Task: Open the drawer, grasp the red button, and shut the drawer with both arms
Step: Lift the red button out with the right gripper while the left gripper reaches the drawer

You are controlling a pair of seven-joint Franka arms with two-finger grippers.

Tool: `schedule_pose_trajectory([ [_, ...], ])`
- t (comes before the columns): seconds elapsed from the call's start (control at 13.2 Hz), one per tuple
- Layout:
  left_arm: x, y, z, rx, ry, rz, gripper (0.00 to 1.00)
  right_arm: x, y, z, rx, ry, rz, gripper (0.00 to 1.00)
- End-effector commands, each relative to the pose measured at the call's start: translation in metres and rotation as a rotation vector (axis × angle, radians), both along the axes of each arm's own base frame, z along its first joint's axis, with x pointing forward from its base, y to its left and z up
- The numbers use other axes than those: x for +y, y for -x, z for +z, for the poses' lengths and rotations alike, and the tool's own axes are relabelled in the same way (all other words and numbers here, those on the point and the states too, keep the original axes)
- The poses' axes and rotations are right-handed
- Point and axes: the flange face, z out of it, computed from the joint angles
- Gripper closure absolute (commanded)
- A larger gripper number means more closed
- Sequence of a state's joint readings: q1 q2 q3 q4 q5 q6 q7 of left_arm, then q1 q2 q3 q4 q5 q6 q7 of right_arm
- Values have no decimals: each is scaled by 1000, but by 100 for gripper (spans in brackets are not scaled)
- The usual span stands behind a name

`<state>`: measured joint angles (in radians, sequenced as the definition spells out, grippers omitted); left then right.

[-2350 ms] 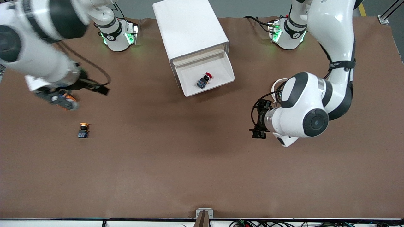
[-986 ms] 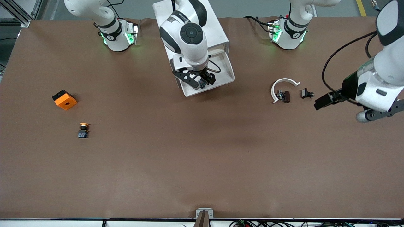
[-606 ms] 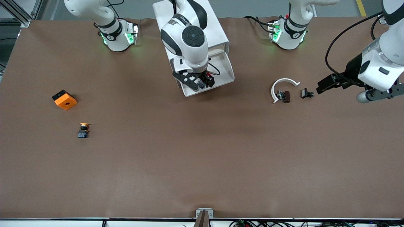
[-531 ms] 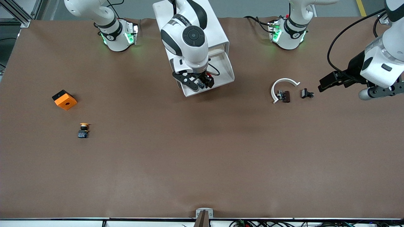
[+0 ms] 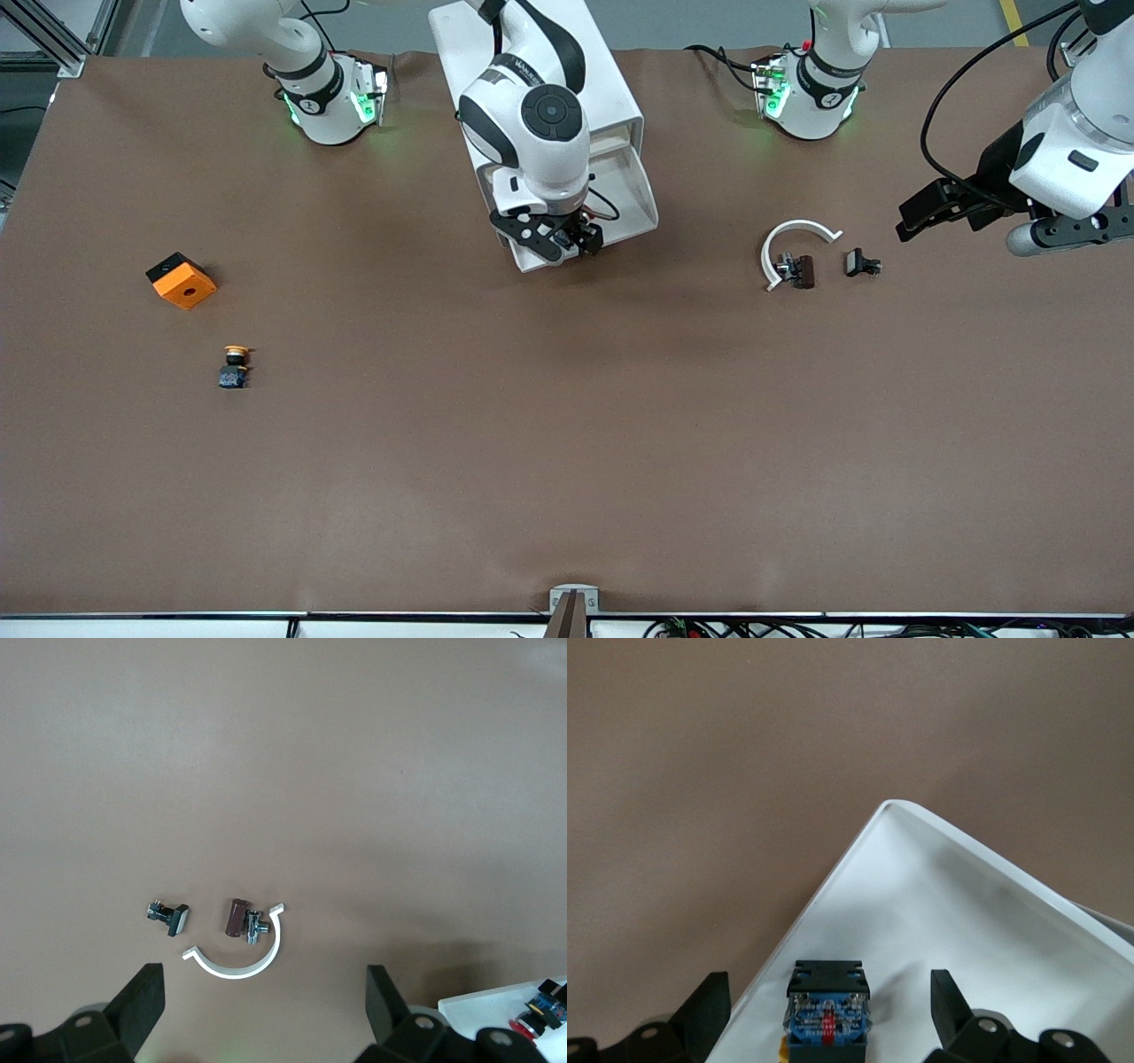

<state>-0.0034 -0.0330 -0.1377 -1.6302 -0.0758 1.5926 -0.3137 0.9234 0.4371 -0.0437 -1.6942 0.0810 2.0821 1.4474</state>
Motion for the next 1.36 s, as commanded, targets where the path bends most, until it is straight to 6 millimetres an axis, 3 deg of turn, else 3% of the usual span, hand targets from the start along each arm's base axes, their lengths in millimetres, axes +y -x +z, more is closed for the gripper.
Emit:
schedule_pose_trajectory([
  [0.0,2,4,1,-19,-25,-13,0,8,4,-6,-8,15,8,0],
  [0.08,3,2,2,-28,-23,-11,0,8,4,-6,-5,14,12,0],
  [0.3,4,2,3,-31,-22,-9,0,10,5,-5,-1,3,11,62],
  [0.53,4,2,2,-30,-21,-9,0,13,5,-1,-4,-2,11,100],
  [0.83,2,2,-2,-21,-24,-10,0,14,3,5,-13,-13,12,100],
  [1.06,-1,-4,-11,-13,-20,-15,0,12,-11,26,-26,-41,-3,100],
  [1.29,-2,-9,-19,-2,-21,-13,0,-13,-39,47,21,-60,16,100],
])
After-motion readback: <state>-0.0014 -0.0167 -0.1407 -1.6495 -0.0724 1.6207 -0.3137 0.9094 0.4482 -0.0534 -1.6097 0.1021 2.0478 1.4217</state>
